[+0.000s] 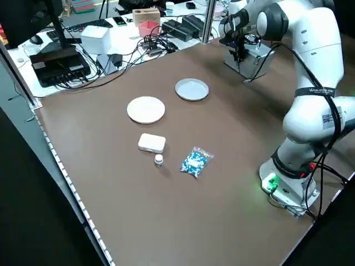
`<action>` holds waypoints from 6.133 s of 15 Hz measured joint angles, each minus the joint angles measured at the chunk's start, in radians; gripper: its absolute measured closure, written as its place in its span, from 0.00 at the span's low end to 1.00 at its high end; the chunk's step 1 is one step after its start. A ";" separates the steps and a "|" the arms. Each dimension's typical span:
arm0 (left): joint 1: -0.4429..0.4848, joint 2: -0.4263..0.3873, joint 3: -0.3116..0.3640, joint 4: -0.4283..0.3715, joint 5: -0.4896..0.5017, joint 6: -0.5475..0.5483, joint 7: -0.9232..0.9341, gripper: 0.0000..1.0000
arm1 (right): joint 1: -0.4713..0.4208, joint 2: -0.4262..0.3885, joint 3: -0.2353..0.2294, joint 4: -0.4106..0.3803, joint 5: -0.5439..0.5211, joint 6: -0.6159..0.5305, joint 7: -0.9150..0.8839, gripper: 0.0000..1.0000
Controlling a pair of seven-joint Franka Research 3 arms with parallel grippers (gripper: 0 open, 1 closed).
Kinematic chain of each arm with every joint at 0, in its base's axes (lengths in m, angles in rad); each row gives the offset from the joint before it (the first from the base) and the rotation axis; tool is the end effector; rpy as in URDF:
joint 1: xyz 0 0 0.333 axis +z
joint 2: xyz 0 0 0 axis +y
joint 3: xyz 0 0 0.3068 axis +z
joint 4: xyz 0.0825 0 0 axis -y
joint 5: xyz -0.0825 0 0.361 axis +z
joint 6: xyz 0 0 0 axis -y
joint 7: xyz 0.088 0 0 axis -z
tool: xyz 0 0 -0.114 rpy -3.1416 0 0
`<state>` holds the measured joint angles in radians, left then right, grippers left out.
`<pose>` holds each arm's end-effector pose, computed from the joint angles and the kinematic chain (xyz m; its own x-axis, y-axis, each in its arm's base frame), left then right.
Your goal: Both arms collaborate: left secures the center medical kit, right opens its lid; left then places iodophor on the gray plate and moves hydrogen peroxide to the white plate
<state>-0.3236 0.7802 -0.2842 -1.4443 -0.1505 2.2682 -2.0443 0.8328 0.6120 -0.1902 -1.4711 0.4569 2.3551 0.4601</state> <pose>0.5988 -0.3752 0.2463 -0.0597 0.9532 -0.2964 0.9936 0.0284 -0.1090 0.5511 0.4557 0.3523 0.9936 -0.0634 0.0932 -0.0251 -0.9303 -0.3660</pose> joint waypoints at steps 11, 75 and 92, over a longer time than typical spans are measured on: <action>0.000 0.000 0.000 0.000 0.000 0.000 0.000 0.68 | -0.002 -0.001 -0.013 0.003 0.000 -0.033 0.055 0.86; 0.012 -0.016 0.008 0.027 0.005 -0.087 -0.002 0.00 | -0.346 -0.019 -0.012 -0.004 0.165 -0.482 -0.258 0.23; -0.148 -0.137 0.016 0.046 0.183 -0.198 -0.124 0.00 | -0.520 -0.003 -0.031 0.202 0.181 -0.705 -0.318 0.03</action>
<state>-0.4717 0.6437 -0.2684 -1.3988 0.0321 2.0703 -2.1688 0.3130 0.6088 -0.2211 -1.2691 0.6379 1.6503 0.1425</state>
